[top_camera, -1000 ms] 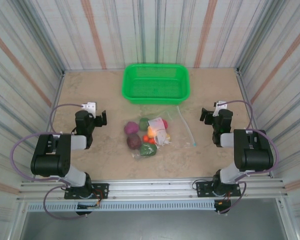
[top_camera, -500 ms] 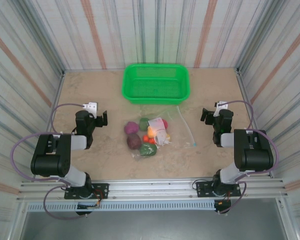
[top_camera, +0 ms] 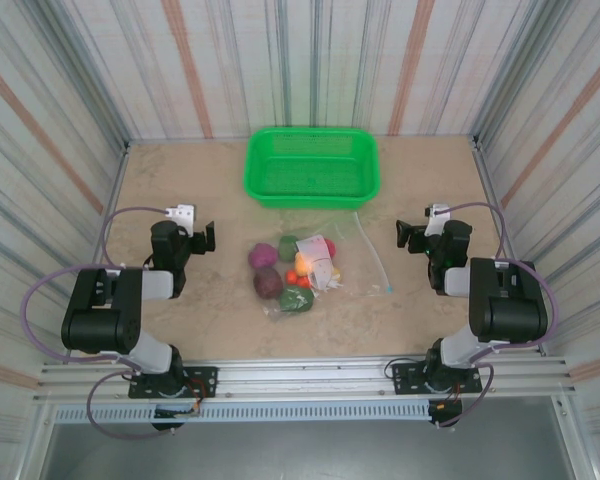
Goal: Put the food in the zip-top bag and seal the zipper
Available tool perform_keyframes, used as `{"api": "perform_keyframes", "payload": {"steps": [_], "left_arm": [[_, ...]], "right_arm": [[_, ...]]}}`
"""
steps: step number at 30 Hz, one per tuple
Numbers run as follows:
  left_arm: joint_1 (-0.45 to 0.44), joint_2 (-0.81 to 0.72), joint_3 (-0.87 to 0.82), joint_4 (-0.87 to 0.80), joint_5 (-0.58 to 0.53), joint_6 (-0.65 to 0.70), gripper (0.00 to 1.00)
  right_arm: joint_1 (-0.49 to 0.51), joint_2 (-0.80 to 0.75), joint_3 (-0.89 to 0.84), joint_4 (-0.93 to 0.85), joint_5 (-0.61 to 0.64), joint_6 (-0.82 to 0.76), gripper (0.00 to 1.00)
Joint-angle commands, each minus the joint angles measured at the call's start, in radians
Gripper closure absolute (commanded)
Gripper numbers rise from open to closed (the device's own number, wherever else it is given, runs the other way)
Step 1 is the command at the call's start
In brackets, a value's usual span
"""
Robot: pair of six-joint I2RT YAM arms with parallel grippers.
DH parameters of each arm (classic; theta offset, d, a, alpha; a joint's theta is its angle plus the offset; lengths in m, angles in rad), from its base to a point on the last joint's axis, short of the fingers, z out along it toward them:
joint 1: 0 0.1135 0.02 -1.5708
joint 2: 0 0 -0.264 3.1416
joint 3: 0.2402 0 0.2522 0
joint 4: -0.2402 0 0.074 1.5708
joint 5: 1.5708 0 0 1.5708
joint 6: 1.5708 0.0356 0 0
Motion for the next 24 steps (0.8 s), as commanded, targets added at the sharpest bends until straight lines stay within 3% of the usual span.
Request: {"api": "perform_keyframes", "payload": {"steps": [1,24], "left_arm": [[0.018,-0.001,0.016,-0.016,0.028,-0.002,0.01],[0.005,-0.006,0.003,0.002,0.004,0.008,0.01]], "right_arm": [[0.026,0.001,0.023,-0.038,0.166,0.034,0.01],[0.042,-0.007,0.01,-0.02,0.22,0.036,0.01]]}}
